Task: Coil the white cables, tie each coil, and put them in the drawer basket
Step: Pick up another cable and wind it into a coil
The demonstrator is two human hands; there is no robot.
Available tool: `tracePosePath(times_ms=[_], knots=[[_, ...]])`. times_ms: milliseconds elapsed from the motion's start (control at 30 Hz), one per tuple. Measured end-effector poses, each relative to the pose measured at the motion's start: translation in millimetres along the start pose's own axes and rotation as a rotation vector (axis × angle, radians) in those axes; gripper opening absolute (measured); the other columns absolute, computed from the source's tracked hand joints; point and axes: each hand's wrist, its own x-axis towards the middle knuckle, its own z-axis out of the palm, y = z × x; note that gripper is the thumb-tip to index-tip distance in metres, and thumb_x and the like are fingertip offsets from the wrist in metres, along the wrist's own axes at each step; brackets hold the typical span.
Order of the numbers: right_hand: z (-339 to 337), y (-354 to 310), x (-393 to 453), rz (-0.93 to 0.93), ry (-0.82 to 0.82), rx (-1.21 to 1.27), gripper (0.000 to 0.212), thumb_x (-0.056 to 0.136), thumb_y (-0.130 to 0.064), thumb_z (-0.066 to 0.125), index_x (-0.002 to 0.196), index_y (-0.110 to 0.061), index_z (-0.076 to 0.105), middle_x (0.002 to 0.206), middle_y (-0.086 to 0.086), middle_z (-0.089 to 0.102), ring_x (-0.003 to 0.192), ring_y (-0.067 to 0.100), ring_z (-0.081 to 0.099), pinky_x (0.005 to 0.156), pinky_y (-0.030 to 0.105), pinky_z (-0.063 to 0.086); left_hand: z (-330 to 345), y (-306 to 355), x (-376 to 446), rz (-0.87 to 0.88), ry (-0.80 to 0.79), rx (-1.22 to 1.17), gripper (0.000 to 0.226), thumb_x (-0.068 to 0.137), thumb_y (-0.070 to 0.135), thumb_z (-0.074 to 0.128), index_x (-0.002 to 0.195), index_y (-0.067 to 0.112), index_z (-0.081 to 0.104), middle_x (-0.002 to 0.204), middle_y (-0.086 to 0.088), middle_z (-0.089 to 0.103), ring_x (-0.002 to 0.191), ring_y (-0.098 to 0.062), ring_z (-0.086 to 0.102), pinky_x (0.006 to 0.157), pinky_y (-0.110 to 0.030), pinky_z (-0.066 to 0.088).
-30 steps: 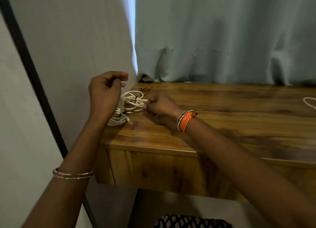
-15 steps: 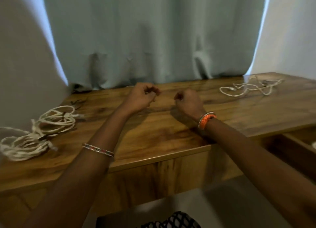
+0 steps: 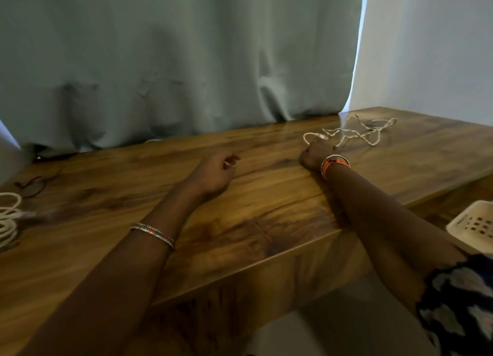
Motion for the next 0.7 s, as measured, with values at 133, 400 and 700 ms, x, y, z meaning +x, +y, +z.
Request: tracePosePath(times_ms=[133,400,700], knots=[[4.3,-16.0,5.8,-0.091,0.07,-0.027,0.045,0.082,-0.031,0.055,0.12,-0.005,0.055,0.131,0.02,0.05,0.125,0.039,0.044,0.108,0.053,0.031,-4.5,-15.0,-0.5,0.051,0.008,0.161,0.041,0.092,0.014,0.051,0.133,0.016,0.046,0.129,-0.008,0.053,0.111,-0.015,0.049,0.092,-0.023,0.036],[3.5,-88.6,-78.1,-0.636,0.063,0.064,0.031,0.083,-0.022,0.057,0.111,-0.01,0.051,0.112,0.016,0.062,0.103,0.034,0.057,0.081,0.037,0.046,-6.0,-20.4,-9.8,0.049,0.057,0.239,0.057,0.094,0.023,0.05,0.146,0.017,0.027,0.152,-0.01,0.029,0.141,-0.027,0.024,0.115,-0.041,0.023],[-25.7,-137.1,-149.7,-0.798,0.41,0.536,0.016,0.086,-0.028,0.06,0.084,-0.013,0.065,0.072,0.004,0.066,0.068,0.02,0.059,0.057,0.031,0.039,-55.6,-21.5,-68.6,0.102,0.221,-0.229,0.025,0.097,0.015,0.046,0.075,0.013,0.059,0.069,0.006,0.057,0.065,0.002,0.057,0.065,-0.016,0.042]])
